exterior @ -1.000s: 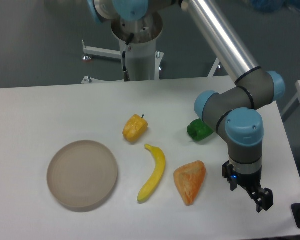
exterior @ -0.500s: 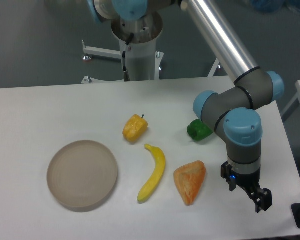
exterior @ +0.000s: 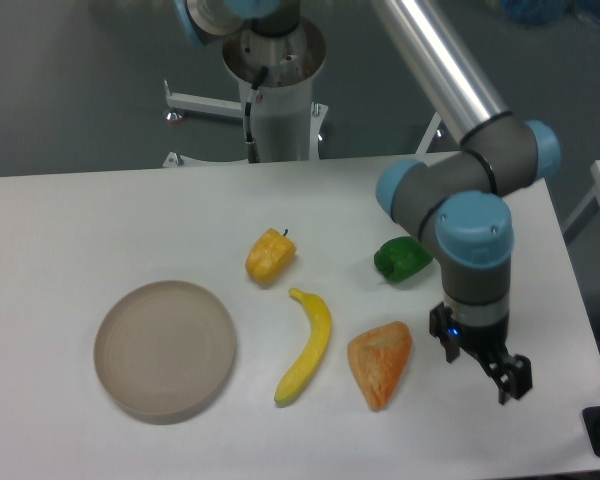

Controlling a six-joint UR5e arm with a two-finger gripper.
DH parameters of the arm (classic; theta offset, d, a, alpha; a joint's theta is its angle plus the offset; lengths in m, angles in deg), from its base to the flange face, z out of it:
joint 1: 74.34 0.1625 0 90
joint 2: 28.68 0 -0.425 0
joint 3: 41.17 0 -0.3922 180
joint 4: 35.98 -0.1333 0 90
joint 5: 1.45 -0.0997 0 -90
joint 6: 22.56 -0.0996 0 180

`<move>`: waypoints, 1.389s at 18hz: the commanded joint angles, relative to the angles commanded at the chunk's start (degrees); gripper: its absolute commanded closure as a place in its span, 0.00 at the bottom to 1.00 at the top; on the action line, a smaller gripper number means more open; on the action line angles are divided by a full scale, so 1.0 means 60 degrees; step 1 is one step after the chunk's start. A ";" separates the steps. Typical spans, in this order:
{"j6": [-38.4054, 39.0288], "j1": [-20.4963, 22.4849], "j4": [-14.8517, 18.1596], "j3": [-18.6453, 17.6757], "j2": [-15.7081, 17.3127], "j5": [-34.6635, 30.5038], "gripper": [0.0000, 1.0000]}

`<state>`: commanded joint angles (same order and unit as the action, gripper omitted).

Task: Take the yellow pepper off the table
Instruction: 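Move the open gripper over the yellow bell pepper, then lower the gripper onto the yellow pepper and close the fingers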

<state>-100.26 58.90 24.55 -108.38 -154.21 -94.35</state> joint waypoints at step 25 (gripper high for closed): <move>0.4572 -0.1860 -0.0583 -0.6375 0.3533 0.1392 0.00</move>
<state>-72.83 47.74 21.06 -146.63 -133.01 -86.00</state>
